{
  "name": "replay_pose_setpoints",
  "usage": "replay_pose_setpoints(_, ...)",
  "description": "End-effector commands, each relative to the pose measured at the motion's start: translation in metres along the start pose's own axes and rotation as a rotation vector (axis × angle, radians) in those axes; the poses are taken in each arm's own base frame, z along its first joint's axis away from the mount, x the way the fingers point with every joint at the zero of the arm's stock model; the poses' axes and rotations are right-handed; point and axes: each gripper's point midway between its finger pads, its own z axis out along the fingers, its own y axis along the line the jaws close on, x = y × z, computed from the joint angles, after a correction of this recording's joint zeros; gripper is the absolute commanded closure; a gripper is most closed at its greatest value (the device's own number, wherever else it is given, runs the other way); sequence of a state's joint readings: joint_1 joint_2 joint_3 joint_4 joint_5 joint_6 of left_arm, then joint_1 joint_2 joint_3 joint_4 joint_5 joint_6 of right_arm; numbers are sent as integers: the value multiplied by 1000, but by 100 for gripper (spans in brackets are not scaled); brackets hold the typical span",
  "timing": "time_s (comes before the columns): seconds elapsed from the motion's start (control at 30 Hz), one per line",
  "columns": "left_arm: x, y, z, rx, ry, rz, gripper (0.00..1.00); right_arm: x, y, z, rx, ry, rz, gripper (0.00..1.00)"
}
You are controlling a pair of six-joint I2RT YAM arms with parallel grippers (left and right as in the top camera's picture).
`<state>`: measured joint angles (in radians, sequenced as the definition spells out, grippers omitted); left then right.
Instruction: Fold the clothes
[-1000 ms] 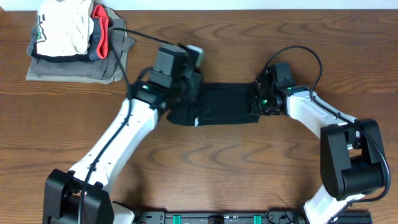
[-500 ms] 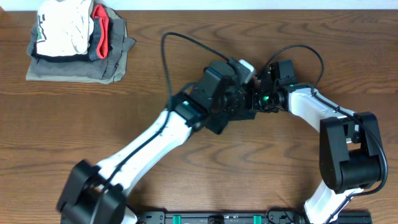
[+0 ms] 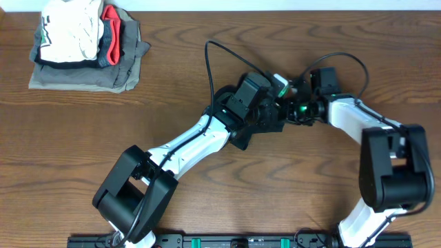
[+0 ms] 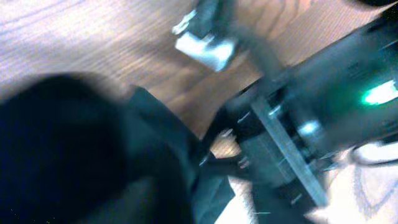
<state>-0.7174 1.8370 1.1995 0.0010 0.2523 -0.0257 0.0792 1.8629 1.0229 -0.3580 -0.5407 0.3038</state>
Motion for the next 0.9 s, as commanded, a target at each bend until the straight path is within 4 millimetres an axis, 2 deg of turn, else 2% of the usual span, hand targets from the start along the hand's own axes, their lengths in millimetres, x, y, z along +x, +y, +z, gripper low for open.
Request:
replay_pose_setpoints(0.0, -17, -3, -3, 2, -47, 15, 2, -34, -7, -53, 36, -173, 9, 99)
replay_pose_setpoints(0.07, -26, -1, -7, 1, -80, 13, 2, -49, -5, -82, 32, -258, 3, 93)
replay_pose_setpoints(0.13, -44, 4, -19, -6, -136, -14, 2, -58, -3, -108, 38, -330, -5, 89)
replay_pose_setpoints(0.23, -78, 18, -54, -29, -234, -59, 2, -63, 2, -125, 35, -378, -20, 86)
replay_pose_setpoints(0.33, -106, 37, -101, -69, -330, -93, 2, -59, 11, -120, 4, -355, -45, 83)
replay_pose_setpoints(0.47, -119, 68, -159, -147, -395, -130, 2, -45, 37, -100, -59, -284, -97, 77)
replay_pose_setpoints(0.57, -109, 102, -195, -231, -387, -190, 2, -28, 60, -86, -98, -217, -135, 67)
replay_pose_setpoints(0.63, -93, 124, -209, -284, -351, -241, 2, -16, 73, -76, -102, -176, -128, 60)
replay_pose_setpoints(0.73, -65, 151, -218, -344, -269, -320, 2, -1, 88, -61, -82, -133, -105, 51)
replay_pose_setpoints(0.87, -29, 168, -215, -378, -154, -400, 2, 10, 95, -39, -40, -106, -101, 44)
